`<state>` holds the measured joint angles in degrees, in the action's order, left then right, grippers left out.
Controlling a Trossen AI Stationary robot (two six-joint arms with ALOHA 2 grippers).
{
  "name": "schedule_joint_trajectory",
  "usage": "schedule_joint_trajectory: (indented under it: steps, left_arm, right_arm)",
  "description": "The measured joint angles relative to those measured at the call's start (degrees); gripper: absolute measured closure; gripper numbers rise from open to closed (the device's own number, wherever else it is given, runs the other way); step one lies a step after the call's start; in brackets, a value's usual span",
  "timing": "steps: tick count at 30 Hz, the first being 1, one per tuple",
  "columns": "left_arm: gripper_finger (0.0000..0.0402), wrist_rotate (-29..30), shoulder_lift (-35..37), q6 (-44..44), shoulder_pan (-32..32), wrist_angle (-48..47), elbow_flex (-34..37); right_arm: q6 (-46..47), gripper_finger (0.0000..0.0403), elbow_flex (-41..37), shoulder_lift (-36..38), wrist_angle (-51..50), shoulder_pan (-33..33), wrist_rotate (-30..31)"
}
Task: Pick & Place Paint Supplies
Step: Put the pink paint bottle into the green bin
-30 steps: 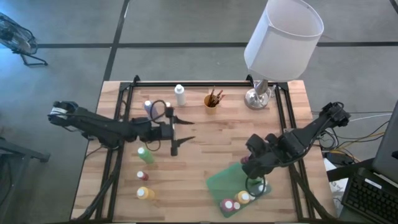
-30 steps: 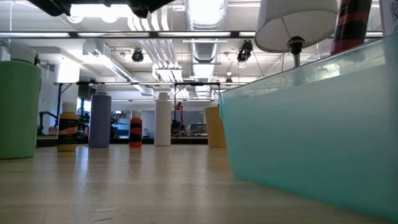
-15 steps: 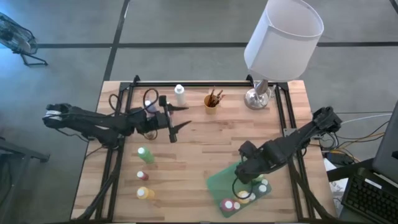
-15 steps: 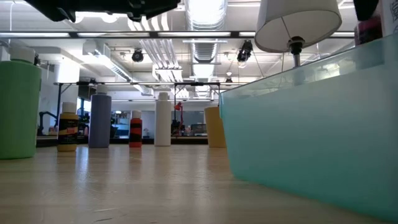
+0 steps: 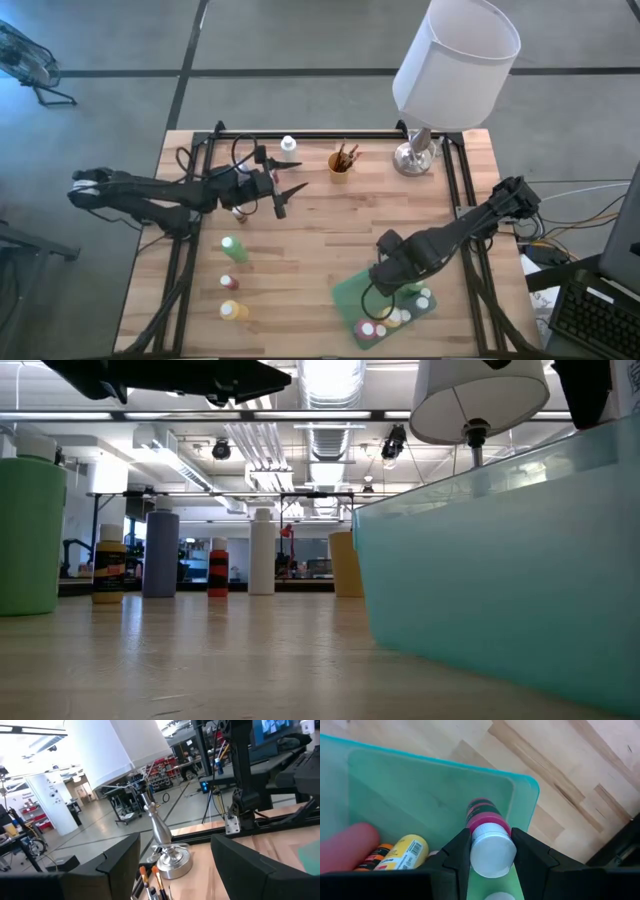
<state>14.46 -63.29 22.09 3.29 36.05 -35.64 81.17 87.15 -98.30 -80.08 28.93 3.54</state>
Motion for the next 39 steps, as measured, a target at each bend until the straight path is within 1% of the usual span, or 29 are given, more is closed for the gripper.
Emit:
schedule_joint_trajectory:
  steps: [3,9,15,21,30,39]
  left_arm:
    - [0.0154,0.0,0.0,-0.1,0.0,-0.1,0.0]
    - [0.0154,-0.3,0.0,-0.6,0.0,-0.1,0.0]
    - [0.0154,-1.4,0.0,-1.0,0.0,-0.1,0.0]
    - [0.0154,-1.6,0.0,-1.1,0.0,-0.1,0.0]
    - [0.0154,-1.6,0.0,-1.1,0.0,-0.1,0.0]
    - [0.0154,-1.6,0.0,-1.1,0.0,0.0,0.0]
  right_arm:
    - [0.1,0.0290,-0.7,0.1,0.9,0.0,-0.1]
    - [-1.6,0.0290,-4.4,0.6,5.7,0.1,-0.6]
    - [-1.9,0.0290,-7.5,1.1,6.5,0.1,-1.0]
    - [-2.3,0.0290,-12.3,3.6,13.6,0.1,-1.0]
    - [-1.9,0.0290,-18.6,6.9,16.9,0.1,-1.0]
    - [-2.1,0.0290,-24.0,9.7,22.4,0.1,-0.8]
